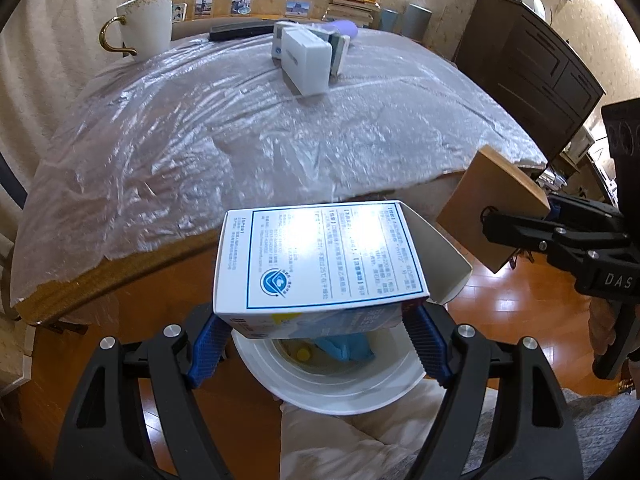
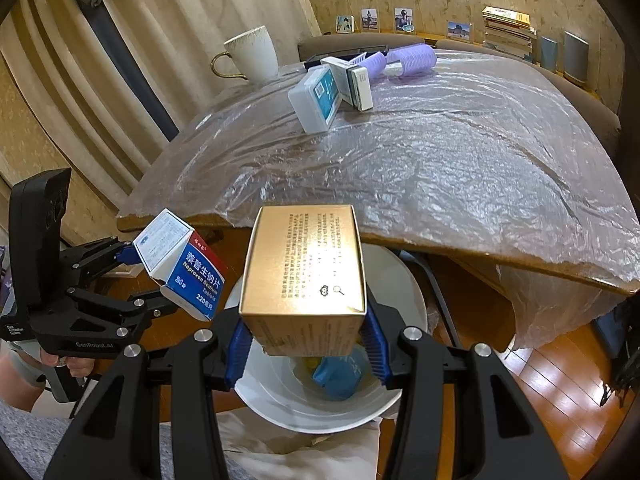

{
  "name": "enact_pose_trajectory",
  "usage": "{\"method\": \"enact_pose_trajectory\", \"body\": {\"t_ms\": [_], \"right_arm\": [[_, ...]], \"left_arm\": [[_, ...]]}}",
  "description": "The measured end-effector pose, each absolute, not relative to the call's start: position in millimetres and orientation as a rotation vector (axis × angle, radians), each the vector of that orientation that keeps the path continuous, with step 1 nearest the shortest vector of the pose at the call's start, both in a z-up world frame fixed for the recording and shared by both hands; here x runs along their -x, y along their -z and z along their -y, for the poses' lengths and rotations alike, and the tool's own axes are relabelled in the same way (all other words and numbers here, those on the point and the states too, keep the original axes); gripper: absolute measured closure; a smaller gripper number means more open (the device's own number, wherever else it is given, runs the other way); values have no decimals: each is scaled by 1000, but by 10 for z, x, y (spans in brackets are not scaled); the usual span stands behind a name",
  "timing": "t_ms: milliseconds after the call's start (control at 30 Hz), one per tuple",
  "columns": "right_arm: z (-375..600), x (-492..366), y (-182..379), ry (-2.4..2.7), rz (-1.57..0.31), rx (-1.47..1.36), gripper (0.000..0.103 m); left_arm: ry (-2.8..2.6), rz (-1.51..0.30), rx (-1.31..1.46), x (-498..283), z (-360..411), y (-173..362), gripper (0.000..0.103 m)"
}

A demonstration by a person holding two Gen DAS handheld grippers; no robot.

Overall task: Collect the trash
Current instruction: 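Carry the white medicine box and tan box over the white bucket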

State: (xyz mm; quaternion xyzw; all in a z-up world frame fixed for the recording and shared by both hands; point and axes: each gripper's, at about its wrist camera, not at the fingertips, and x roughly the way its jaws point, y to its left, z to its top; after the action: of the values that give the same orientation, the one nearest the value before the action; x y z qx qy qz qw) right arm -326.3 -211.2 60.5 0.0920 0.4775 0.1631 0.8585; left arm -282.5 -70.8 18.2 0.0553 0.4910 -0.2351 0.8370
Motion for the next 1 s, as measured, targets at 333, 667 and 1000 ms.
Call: {"method": "enact_pose_trajectory", "body": {"t_ms": [333,667,1000], "right_arm": [[2101,3307,-443,-334,-1041,-179,56],[2074,3271,-216,-333,-1088,-164,56],[2025,3231,-9,-334,-1127,-152,56]], "left_arm": [[485,-1074,-139,2840,715,4,23],[462,-1112,-158,2824,724,202,23],[436,-1150,-182,2773,743,410,23]]}}
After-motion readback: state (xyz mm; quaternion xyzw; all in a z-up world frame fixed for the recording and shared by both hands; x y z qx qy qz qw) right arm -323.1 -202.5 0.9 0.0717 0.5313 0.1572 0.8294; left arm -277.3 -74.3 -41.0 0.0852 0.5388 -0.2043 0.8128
